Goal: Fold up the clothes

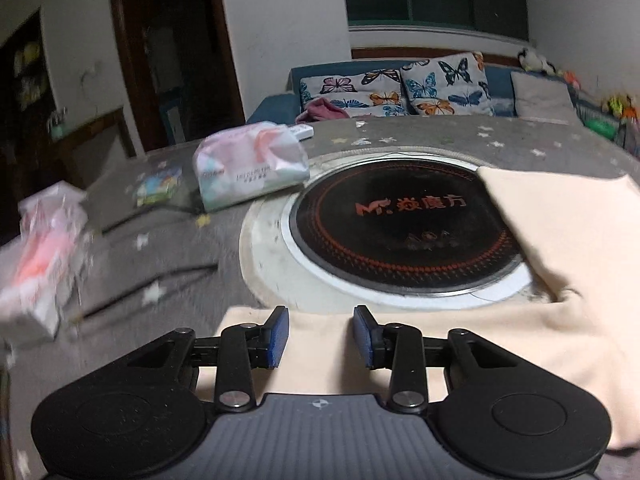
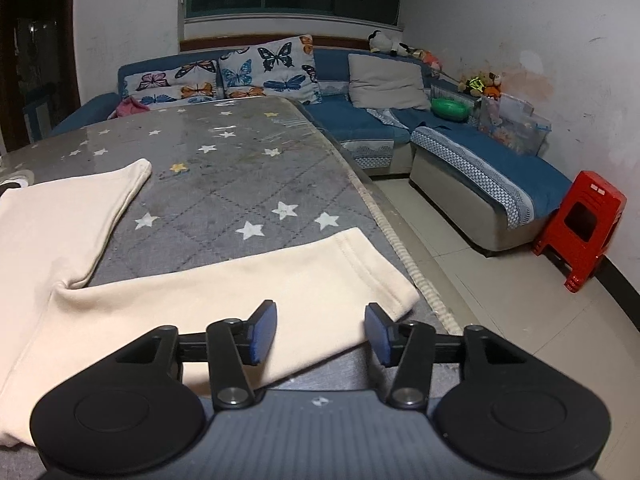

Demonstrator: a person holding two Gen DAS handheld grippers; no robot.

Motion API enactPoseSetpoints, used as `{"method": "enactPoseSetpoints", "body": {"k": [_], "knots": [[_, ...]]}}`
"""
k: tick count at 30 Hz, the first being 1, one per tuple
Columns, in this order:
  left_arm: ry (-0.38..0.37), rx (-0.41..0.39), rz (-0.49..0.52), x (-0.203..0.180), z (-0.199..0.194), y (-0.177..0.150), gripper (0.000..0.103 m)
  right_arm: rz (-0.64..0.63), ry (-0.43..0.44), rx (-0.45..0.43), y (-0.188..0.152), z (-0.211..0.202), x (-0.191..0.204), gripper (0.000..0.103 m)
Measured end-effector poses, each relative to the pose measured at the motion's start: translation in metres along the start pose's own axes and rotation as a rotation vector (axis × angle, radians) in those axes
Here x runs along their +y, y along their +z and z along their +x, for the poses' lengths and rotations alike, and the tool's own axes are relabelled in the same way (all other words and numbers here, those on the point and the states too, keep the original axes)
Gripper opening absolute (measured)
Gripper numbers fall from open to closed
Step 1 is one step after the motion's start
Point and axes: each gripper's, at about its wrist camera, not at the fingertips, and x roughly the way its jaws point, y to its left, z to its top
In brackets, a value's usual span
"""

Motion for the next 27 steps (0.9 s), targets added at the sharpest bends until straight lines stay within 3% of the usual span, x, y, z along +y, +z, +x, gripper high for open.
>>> {"method": "enactPoseSetpoints", "body": {"k": [10,17,21,27], "knots": [[0.018,-0.019,0.094,-0.009,0.024,0.013,0.040,0.018,-0.012,0.004,0.002,0.004,-0.004,0.056],[0.037,-0.054,0.002,0.005,-0.008,0.009,0.041,0.015,-0.012,-0.002,0.003,0.002,-0.004,0.056],[-0.019,-0.092,0.011,-0.013,-0.032,0.010,0.041,0.045,-0.017,-0.007,0.004,0.002,-0.007,0.054],[-0.205,-0.120,0.068,-0.070,-0.060,0.014,0.045,0.105,-0.031,-0.019,0.006,0.002,-0.021,0.046]]}}
